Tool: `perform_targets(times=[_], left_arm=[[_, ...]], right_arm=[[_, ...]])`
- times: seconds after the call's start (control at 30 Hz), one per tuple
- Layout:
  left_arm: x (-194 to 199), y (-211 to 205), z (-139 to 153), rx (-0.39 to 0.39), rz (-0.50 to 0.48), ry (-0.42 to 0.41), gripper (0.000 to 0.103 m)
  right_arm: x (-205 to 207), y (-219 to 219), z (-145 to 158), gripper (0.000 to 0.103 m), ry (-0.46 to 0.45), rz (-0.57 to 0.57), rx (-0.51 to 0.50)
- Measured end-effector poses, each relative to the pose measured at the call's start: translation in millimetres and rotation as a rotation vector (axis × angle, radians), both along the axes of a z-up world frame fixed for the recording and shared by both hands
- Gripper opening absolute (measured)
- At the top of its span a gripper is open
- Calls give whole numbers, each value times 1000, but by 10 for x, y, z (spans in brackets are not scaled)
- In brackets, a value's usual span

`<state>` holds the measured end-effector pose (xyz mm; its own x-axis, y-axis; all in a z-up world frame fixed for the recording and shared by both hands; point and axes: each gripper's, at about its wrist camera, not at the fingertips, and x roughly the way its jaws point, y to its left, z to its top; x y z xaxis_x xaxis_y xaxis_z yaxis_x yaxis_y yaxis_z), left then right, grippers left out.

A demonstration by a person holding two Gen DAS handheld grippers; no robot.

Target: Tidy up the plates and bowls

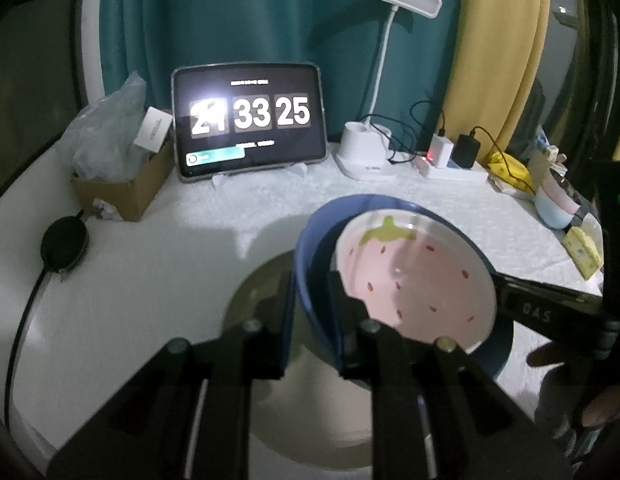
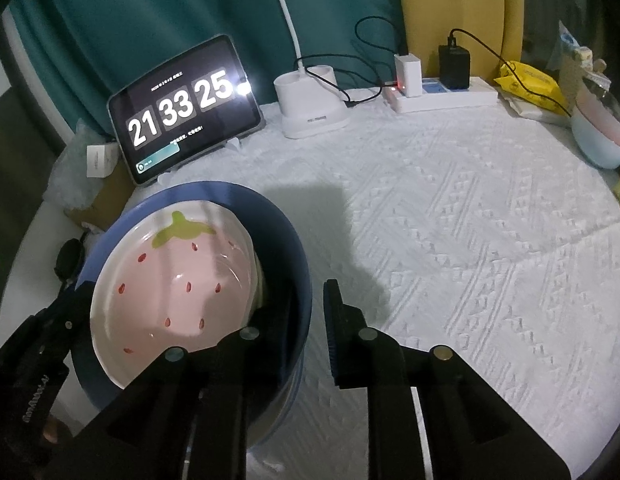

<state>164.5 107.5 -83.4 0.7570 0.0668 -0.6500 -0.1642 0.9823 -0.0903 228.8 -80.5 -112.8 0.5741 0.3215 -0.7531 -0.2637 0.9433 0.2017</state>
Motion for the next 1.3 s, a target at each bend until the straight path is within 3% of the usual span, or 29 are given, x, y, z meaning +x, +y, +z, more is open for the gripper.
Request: perform_targets(times=[0.33, 0.43, 0.5, 0.57, 0.87, 1.17, 1.3], left_arm=[[-145, -52, 38, -10, -3, -13, 21], [-184, -84, 59, 6, -3, -15, 32], [-221, -98, 86, 0, -5, -23, 47], [-260, -111, 110, 3, -3, -30, 48], [-438, -167, 219, 3, -1, -65, 49], [-620, -306, 320, -5, -14, -102, 65], [-681, -341, 376, -9, -17, -119, 66]], right_arm=[[-74, -82, 49, 38, 6, -33, -37], [-118, -124, 59, 43, 1, -47, -36], [-166, -151, 98, 48, -24, -57, -38], [-211, -166, 151, 59, -41, -55, -32], [-383, -222, 270, 61, -83, -64, -36], [-612, -320, 369, 61, -125, -66, -42], [-743, -369, 449, 61, -169, -69, -59]])
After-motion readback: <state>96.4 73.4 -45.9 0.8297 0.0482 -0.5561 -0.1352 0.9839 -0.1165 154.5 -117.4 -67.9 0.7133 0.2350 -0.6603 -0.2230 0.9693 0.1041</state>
